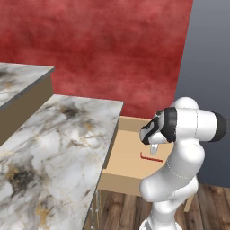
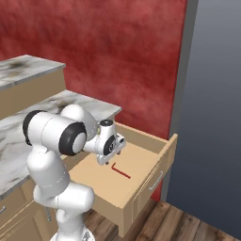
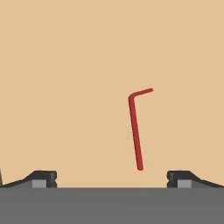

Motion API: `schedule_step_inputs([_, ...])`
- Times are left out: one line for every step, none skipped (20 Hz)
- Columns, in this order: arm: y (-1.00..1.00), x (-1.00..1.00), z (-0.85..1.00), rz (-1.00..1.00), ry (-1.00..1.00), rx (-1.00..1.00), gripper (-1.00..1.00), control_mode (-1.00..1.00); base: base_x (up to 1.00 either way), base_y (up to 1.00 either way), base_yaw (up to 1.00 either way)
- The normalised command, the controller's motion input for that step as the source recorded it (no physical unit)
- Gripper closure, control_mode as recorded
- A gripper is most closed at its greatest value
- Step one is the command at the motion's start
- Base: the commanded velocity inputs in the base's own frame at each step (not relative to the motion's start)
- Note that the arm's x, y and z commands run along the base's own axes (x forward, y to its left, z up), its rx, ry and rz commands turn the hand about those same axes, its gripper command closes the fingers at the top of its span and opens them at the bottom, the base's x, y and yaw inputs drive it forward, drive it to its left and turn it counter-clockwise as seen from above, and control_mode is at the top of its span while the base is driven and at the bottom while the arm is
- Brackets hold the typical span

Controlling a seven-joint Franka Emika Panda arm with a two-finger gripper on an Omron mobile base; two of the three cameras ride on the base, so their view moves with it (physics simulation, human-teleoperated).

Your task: Take a straw from the drawer in front and place it inside the glass cup on the dining counter.

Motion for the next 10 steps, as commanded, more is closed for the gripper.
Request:
schedule_step_inputs([0.0, 0.06, -0.11, 0.03, 0.0, 0.0, -1.0, -1.0, 0.0, 0.0, 0.0])
schedule_step_inputs([0.0, 0.07, -0.12, 0.03, 0.0, 0.0, -1.0, -1.0, 0.0, 0.0, 0.0])
schedule_step_inputs([0.0, 0.08, -0.12, 0.02, 0.0, 0.0, -1.0, -1.0, 0.0, 0.0, 0.0])
schedule_step_inputs([0.0, 0.09, -0.12, 0.02, 0.0, 0.0, -1.0, -1.0, 0.0, 0.0, 0.0])
schedule_step_inputs([0.0, 0.07, -0.09, 0.01, 0.0, 0.0, -1.0, -1.0, 0.0, 0.0, 0.0])
schedule_step_inputs([0.0, 0.06, -0.09, 0.0, 0.0, 0.0, -1.0, -1.0, 0.0, 0.0, 0.0])
schedule_step_inputs([0.0, 0.09, -0.09, 0.0, 0.0, 0.0, -1.0, -1.0, 0.0, 0.0, 0.0])
schedule_step_inputs([0.0, 0.09, -0.09, 0.0, 0.0, 0.0, -1.0, -1.0, 0.0, 0.0, 0.0])
schedule_step_inputs([0.0, 0.12, -0.11, 0.0, 0.0, 0.0, -1.0, -1.0, 0.0, 0.0, 0.0])
schedule_step_inputs([0.0, 0.16, -0.09, 0.0, 0.0, 0.0, -1.0, -1.0, 0.0, 0.0, 0.0])
